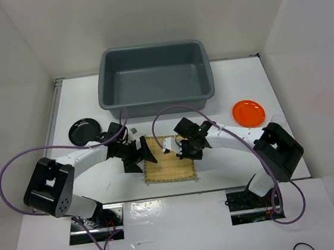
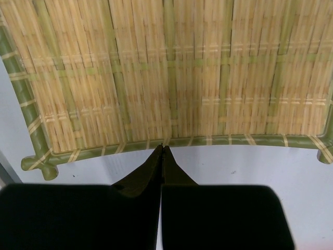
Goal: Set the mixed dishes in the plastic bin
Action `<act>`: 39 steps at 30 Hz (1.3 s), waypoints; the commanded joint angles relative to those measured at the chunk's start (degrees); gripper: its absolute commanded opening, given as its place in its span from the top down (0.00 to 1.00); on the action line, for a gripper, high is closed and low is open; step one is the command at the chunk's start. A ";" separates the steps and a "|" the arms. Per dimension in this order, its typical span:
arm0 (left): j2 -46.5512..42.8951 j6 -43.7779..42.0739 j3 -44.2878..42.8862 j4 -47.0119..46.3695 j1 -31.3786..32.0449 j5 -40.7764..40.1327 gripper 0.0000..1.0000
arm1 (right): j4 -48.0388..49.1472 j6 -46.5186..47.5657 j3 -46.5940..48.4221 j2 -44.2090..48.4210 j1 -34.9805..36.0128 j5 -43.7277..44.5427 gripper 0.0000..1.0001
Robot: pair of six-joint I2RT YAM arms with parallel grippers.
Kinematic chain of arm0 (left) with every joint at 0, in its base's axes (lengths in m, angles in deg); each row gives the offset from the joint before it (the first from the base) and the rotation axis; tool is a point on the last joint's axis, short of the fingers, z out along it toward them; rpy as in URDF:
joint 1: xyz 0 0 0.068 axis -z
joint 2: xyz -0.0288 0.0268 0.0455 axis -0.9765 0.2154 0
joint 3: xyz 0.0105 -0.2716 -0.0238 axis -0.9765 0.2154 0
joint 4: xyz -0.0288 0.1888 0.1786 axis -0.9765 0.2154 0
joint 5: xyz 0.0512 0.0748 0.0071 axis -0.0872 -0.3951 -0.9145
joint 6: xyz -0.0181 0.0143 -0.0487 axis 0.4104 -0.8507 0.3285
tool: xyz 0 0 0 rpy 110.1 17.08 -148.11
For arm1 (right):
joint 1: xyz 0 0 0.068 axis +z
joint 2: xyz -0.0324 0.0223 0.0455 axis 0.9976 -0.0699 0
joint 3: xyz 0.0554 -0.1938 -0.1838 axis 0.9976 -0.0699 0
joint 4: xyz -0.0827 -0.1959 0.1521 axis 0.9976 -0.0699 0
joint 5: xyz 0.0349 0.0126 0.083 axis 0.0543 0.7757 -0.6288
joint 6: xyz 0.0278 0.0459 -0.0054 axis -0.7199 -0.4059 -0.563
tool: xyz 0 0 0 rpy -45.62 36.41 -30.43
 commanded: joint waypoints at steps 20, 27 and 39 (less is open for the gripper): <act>2.91 3.06 4.64 -18.11 0.15 10.29 0.02 | 2.68 2.33 -2.13 -5.21 0.82 -0.46 1.00; 2.38 3.06 4.64 -19.53 0.15 10.99 0.81 | 2.68 1.80 -0.37 -5.21 0.82 -0.46 1.00; -4.38 -0.19 -5.01 -6.01 0.15 10.55 1.00 | 0.32 -4.78 6.73 6.36 0.82 0.69 1.00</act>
